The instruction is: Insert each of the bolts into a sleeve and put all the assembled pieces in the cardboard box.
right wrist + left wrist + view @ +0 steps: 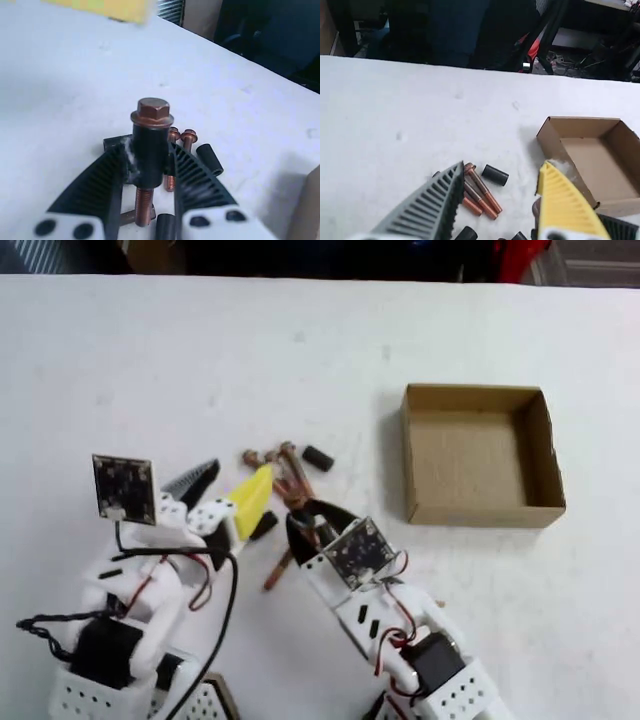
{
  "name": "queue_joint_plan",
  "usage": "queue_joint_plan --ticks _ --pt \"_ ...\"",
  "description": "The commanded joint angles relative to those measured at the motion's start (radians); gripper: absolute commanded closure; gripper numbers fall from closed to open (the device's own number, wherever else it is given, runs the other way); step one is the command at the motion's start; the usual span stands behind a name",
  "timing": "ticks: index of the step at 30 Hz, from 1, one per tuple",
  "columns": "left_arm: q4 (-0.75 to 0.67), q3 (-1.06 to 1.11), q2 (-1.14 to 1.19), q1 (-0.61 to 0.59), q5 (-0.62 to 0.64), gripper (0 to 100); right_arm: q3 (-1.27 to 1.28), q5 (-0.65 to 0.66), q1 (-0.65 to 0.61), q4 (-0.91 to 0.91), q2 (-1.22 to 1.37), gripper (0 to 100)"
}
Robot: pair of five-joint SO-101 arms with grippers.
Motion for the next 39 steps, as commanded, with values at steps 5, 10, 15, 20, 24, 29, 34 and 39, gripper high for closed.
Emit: queue_joint_plan --ticks 5,10,15,20,24,29,34,39 --pt "0.046 -0.064 -0.008 -0.101 -0.009 98 0.009 -0.003 0.097 -0.002 -0.013 98.2" --pt "0.092 -0.066 -0.01 -0.147 -0.012 96 0.009 -0.003 0.107 -0.002 -0.013 98.2" --pt "0.209 -0.058 -0.09 -0.147 -0.193 98 0.009 -0.002 0.107 0.002 -0.015 98.2" --pt "0.344 -0.048 -0.269 -0.147 -0.199 98 0.009 -0.002 0.108 0.002 -0.015 98.2" --pt "0.35 0.023 -0.341 -0.147 -0.203 98 -0.026 -0.002 0.136 0.024 -0.015 98.2" --pt "0.35 0.055 -0.331 -0.147 -0.206 98 -0.15 -0.002 0.211 0.193 -0.015 98.2" --pt "0.35 0.055 -0.331 -0.168 -0.206 98 -0.245 0.0 0.26 0.348 -0.015 98.2" --pt "0.35 0.087 -0.331 -0.272 -0.206 98 -0.319 0.011 0.331 0.463 -0.013 98.2"
